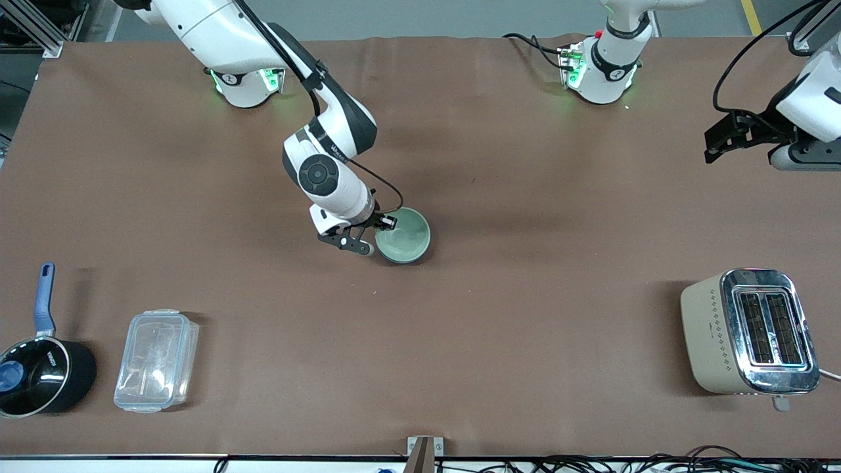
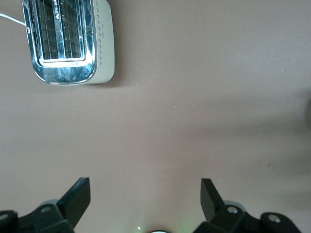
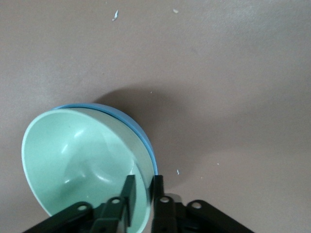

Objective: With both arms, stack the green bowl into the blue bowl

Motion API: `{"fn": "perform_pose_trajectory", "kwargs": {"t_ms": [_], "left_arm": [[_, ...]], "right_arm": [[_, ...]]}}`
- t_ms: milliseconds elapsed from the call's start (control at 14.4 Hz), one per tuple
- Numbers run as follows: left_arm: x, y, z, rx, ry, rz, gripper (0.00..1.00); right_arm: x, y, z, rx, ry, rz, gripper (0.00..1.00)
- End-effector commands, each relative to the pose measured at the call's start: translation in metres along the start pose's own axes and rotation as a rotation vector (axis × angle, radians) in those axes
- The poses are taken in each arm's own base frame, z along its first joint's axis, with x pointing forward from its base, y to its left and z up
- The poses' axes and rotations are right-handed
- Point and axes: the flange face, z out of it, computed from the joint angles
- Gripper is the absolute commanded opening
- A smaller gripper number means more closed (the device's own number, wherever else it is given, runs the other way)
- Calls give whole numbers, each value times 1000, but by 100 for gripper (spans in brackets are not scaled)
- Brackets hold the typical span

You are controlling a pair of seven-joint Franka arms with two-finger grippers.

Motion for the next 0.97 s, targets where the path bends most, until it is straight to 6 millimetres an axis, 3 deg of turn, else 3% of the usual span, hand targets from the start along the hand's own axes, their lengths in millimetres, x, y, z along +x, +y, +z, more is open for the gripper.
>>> {"fn": "perform_pose_trajectory", "kwargs": {"t_ms": [0,139,209,348,557,696,904], "left_arm": [[-3,-4,2,-17,4,-10,100],[-2,-5,4,-16,4,-12,100],[0,-4,4,-16,12,-10,100],[3,-4,7,-17,17,-10,100],[9,-1,14,-18,12,-5,100],[9,-1,12,-18,15,-4,100],[7,0,10,-21,20,-2,100]], "right_arm": [[6,3,-4,1,12,22,85],[9,3,-10,5,16,22,100],[10,5,-21,2,16,21,100],[6,16,-80,-65,56,-23,100],[27,69,-188,-191,194,-54,100],[57,124,-255,-196,225,-115,100],[92,200,-336,-208,252,-126,100]]}}
